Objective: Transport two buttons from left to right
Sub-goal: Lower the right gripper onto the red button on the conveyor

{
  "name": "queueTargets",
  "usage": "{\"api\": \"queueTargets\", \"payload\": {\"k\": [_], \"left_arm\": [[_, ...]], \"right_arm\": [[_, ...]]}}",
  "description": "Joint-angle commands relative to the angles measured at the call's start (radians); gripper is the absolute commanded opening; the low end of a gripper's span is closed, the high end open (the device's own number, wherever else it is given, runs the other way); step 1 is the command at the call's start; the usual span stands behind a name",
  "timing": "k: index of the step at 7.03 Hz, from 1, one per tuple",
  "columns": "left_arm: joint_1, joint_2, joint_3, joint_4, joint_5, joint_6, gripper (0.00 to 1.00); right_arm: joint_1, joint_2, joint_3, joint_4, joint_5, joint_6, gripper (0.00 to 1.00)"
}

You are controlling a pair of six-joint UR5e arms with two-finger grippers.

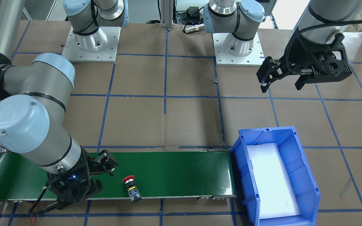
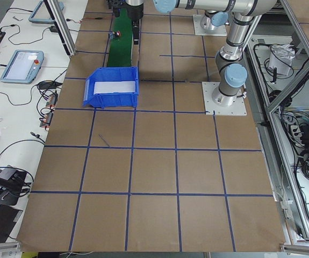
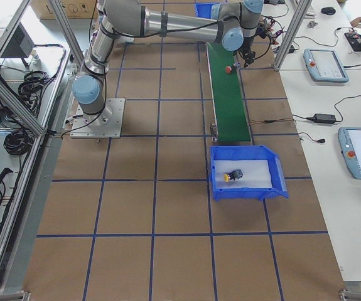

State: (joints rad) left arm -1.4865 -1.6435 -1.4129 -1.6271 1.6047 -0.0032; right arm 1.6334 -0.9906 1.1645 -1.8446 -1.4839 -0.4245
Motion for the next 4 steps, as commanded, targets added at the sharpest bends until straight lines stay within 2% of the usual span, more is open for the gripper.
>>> {"api": "queueTargets", "payload": {"k": [1, 4], "left_arm": [[-0.001, 0.001, -0.001, 0.001, 0.0, 0.0, 1.0], [-0.001, -0.006, -0.001, 0.007, -0.002, -0.001, 1.0]], "right_arm": [[0.02, 0.044, -0.005, -0.057, -0.042, 0.053, 1.0], [0.023, 0.076, -0.011, -0.059, -0.026, 0.16, 1.0]]}}
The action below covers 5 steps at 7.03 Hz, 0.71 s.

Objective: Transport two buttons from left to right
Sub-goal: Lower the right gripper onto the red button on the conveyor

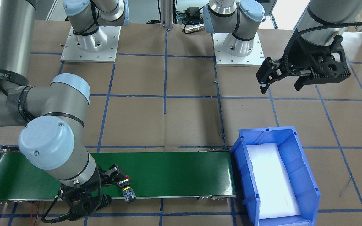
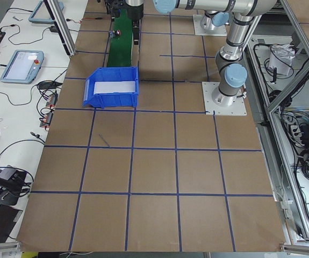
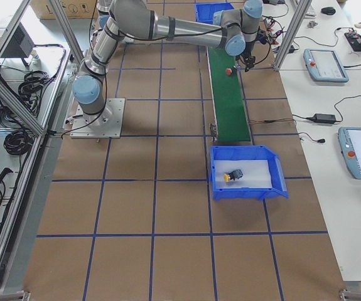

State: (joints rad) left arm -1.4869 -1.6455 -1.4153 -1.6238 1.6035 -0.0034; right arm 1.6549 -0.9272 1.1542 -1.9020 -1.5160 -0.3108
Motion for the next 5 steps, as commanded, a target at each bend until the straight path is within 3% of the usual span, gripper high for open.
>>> {"api": "queueTargets", "payload": {"k": [1, 5], "left_arm": [[-0.001, 0.003, 0.004, 0.004, 0.001, -0.001, 1.0], [-0.001, 0.002, 0.013, 0.002, 0.004, -0.001, 1.0]], "right_arm": [[0.002, 0.025, -0.002, -0.002, 0.008, 0.065, 1.0], [0.055, 0.071, 0.002, -0.092, -0.007, 0.087, 0.99]]}}
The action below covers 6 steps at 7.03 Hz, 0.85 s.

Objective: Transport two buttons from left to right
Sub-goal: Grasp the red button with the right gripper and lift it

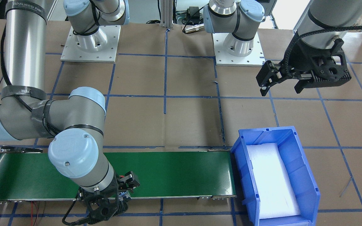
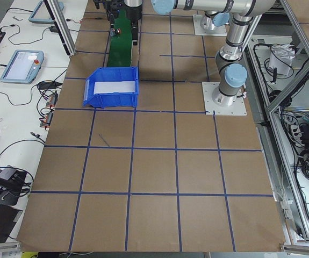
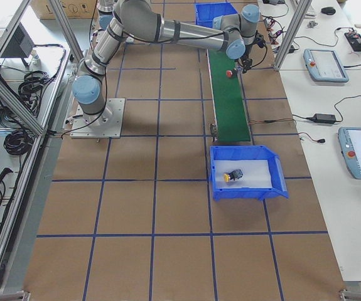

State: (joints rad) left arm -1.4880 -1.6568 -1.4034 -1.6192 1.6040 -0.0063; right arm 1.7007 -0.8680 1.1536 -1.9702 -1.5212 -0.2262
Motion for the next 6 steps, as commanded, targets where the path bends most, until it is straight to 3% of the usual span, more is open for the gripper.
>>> {"api": "queueTargets", "payload": {"k": [1, 2, 4, 6], "left_arm": [[0.0, 0.017, -0.003, -0.004, 0.002, 0.003, 1.0], [0.0, 0.017, -0.006, -0.004, 0.002, 0.003, 1.0], [-0.002, 0.037, -0.023, -0.008, 0.004, 0.002, 1.0], [-0.002, 0.08, -0.081, -0.002, 0.001, 0.0, 1.0]], "right_arm": [[0.008, 0.017, 0.003, -0.025, -0.002, -0.002, 0.93], [0.007, 0.02, 0.009, -0.033, -0.002, -0.015, 0.79], [0.001, 0.027, 0.014, -0.038, -0.005, -0.069, 0.39], [-0.013, 0.018, 0.015, -0.035, -0.007, -0.151, 0.13]]}}
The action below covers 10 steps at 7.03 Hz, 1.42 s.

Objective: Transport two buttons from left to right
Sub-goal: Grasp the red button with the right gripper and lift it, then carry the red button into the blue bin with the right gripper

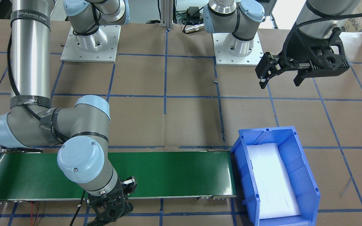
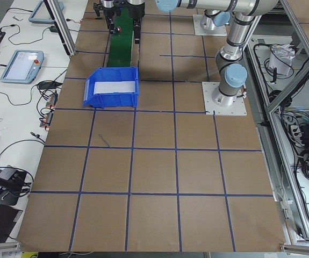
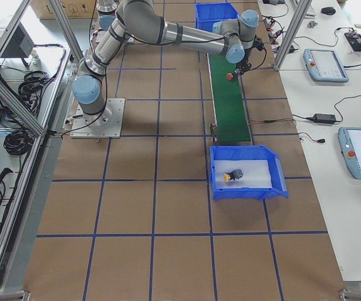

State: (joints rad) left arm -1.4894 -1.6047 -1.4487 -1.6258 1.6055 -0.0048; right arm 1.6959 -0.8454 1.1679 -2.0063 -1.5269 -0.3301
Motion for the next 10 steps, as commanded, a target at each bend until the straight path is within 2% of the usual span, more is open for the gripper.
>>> {"api": "queueTargets", "payload": {"k": [1, 4, 7, 10], "left_arm": [[0.004, 0.034, -0.047, 0.007, -0.001, 0.0, 1.0], [0.011, 0.029, -0.039, 0.007, -0.001, 0.003, 1.0], [0.011, 0.02, -0.03, 0.009, -0.001, 0.009, 1.0], [0.011, 0.019, -0.029, 0.009, -0.001, 0.009, 1.0]], "right_arm": [[-0.031, -0.013, -0.008, 0.011, -0.001, -0.078, 0.08], [-0.169, -0.07, -0.037, 0.105, 0.001, -0.199, 0.08], [-0.365, -0.122, -0.039, 0.197, -0.004, -0.422, 0.08], [-0.56, -0.141, -0.06, 0.225, -0.058, -0.637, 0.07]]}}
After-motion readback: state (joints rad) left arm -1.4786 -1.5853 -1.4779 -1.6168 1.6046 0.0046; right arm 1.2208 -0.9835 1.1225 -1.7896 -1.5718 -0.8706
